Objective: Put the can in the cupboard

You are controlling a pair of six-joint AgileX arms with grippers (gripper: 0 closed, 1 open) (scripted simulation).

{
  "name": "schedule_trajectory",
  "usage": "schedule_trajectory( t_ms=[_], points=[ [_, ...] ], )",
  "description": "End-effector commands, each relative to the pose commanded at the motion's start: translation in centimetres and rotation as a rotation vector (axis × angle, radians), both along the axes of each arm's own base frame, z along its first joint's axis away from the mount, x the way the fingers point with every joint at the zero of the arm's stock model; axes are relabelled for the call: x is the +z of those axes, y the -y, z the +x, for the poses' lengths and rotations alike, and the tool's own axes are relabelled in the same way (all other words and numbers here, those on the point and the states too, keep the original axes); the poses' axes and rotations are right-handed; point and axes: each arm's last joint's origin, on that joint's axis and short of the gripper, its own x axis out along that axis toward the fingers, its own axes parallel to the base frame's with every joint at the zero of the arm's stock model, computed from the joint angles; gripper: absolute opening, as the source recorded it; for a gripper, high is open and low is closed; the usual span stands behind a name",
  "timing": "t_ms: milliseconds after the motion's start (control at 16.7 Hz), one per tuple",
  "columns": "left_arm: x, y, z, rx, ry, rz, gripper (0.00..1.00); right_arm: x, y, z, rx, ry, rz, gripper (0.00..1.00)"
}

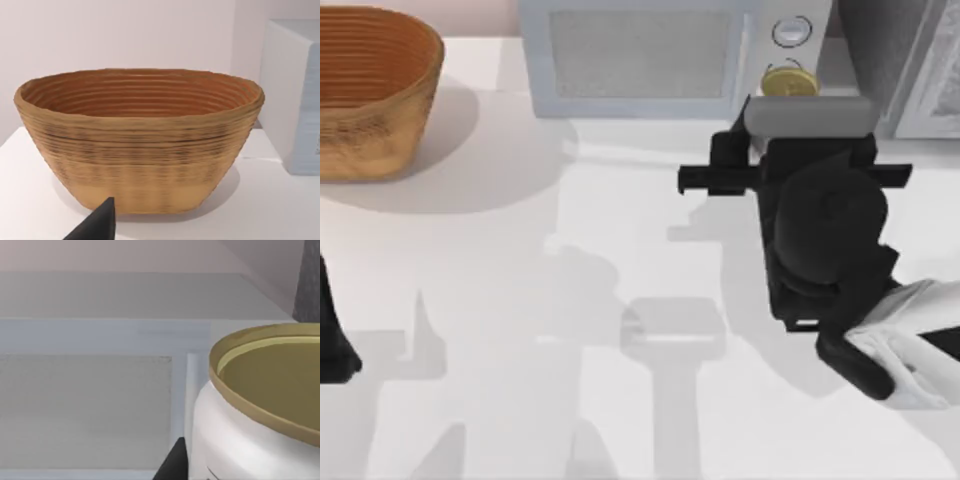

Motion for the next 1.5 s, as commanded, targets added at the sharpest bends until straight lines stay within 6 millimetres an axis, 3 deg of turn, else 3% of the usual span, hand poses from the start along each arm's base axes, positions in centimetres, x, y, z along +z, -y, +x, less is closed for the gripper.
schedule_trajectory(
  t_ms=[120, 300, 480, 660, 1020, 1260, 1500],
  points=[
    [0.0, 0.0, 0.0, 0.000, 0.000, 0.000, 1.00, 0.6, 2.6, 0.1, -0.009, -0.038, -0.032, 0.00],
    [0.0, 0.0, 0.0, 0.000, 0.000, 0.000, 1.00, 1.5, 8.0, -1.0, -0.029, -0.131, -0.086, 0.00],
    [0.0, 0.0, 0.0, 0.000, 0.000, 0.000, 1.00, 2.1, 13.2, -3.6, -0.047, -0.221, -0.109, 0.00],
    [0.0, 0.0, 0.0, 0.000, 0.000, 0.000, 1.00, 2.1, 16.6, -6.4, -0.059, -0.262, -0.098, 0.00],
    [0.0, 0.0, 0.0, 0.000, 0.000, 0.000, 1.00, -0.2, 20.8, -10.9, -0.115, -0.323, -0.030, 0.00],
    [0.0, 0.0, 0.0, 0.000, 0.000, 0.000, 1.00, -0.9, 22.0, -13.1, -0.122, -0.272, 0.008, 0.00],
    [0.0, 0.0, 0.0, 0.000, 0.000, 0.000, 1.00, -0.4, 22.3, -15.1, -0.082, -0.101, 0.027, 0.00]
  ],
)
